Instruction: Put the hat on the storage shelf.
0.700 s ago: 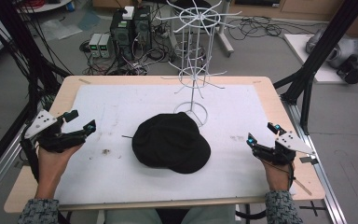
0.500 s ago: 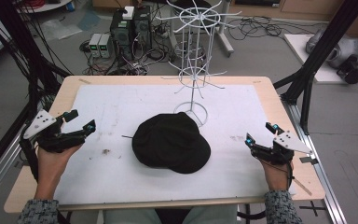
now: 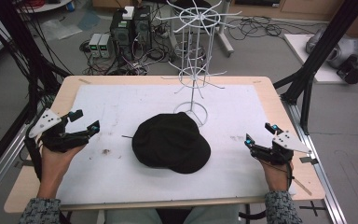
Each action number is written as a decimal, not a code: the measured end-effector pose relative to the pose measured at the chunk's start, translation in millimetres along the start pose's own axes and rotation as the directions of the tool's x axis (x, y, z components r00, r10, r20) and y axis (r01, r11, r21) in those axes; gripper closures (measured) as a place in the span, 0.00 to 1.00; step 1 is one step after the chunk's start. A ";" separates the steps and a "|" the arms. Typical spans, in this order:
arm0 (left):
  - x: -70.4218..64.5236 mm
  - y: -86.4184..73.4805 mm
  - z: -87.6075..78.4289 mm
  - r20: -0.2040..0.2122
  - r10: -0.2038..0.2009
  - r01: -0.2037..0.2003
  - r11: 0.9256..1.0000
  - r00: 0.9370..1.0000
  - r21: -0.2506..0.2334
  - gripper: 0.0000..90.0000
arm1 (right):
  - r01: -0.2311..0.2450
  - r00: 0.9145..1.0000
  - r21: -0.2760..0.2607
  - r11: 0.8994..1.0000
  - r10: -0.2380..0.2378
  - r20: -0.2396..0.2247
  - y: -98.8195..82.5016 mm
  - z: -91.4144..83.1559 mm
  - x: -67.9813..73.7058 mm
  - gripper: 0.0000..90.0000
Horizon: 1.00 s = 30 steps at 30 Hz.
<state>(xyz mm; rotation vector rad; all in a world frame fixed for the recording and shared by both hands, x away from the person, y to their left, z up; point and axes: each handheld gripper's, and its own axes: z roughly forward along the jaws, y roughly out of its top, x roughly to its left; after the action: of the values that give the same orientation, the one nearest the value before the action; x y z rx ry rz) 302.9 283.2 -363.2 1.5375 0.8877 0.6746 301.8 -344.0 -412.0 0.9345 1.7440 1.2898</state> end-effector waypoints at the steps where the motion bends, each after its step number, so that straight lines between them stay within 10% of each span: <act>1: 0.0 0.0 0.0 0.000 0.000 0.000 1.000 1.000 0.000 0.22 | 0.000 1.000 0.000 1.000 0.000 0.000 0.0 0.0 0.0 0.18; 19: -22.6 0.0 31.7 0.119 0.008 -0.007 1.000 0.993 -0.008 0.22 | 0.006 1.000 0.015 1.000 -0.006 0.007 -0.5 -2.7 0.5 0.18; 30: -52.9 -9.7 72.7 0.234 0.027 -0.038 0.998 0.972 0.042 0.22 | 0.011 1.000 0.006 1.000 -0.011 0.015 -2.8 -5.6 0.0 0.18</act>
<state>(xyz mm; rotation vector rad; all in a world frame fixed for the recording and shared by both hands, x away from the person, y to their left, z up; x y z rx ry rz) 332.3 199.6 -380.8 1.6379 0.7057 0.4863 296.5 -346.9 -413.6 0.9344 1.7394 1.2684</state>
